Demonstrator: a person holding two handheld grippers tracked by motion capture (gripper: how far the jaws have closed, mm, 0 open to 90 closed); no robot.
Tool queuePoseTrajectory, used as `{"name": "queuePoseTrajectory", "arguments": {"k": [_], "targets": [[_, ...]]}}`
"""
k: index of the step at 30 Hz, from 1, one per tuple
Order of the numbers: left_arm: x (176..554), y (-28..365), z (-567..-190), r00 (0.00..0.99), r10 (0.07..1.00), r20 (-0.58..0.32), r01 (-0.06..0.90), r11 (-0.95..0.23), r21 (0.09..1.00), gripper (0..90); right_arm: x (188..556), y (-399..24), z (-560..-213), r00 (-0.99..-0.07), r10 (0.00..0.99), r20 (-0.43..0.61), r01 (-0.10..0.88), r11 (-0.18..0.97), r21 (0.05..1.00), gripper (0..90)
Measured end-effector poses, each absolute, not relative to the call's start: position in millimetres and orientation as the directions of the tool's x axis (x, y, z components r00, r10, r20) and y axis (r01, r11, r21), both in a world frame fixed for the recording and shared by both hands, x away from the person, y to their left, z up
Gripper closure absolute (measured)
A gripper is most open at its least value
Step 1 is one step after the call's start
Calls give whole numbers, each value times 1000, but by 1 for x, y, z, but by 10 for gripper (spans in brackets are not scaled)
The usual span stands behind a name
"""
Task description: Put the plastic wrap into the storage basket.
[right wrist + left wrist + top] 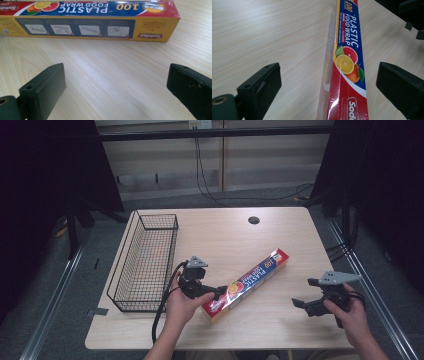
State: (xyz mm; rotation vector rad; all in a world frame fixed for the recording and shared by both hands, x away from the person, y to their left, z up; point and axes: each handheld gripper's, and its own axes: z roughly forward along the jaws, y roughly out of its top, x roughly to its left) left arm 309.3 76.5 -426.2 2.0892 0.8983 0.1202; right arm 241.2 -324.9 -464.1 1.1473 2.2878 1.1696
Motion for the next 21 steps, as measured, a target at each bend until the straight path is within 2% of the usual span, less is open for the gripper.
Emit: {"name": "queuePoseTrajectory", "arguments": {"k": [14,21], "targets": [[320,51,-420,770,603,-211,550,-458,698,49,240,-332,-461,-593,801,81,519,303,799,19],[327,31,-422,791,577,-203,539,-500,678,46,241,-332,-464,-610,790,70,517,329,790,19]]}}
